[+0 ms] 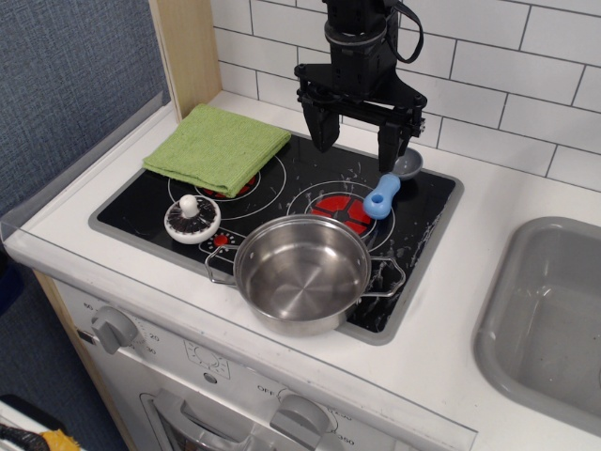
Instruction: Move the pot and place on green towel
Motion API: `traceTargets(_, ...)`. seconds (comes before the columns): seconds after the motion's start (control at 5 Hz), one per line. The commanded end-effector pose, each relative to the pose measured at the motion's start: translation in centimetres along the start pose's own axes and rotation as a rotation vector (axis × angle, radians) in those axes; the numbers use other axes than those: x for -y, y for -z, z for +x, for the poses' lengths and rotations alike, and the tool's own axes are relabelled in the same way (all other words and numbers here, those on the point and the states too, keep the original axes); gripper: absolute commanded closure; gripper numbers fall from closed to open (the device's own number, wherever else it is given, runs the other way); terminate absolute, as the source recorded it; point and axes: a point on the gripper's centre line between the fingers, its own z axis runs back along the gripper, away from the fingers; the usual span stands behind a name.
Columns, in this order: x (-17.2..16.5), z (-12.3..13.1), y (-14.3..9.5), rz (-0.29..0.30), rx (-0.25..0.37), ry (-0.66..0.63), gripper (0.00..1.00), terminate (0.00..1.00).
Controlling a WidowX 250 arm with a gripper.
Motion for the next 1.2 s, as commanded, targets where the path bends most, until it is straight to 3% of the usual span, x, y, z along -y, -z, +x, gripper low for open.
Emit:
traceTargets(0.0,0.0,0.0,0.0,0.000,0.000,0.000,0.00,0.00)
traceTargets(0.4,1.3,-4.4,-4.5,-0.064,0.091,0.081,0.00,0.00)
traceTargets(0.6,1.4,-8.0,-5.5,-0.087,0.076,0.133,0.00,0.00)
traceTargets(1.0,3.9,-12.0,-2.2,-0.086,-0.061,0.276,0.00,0.00)
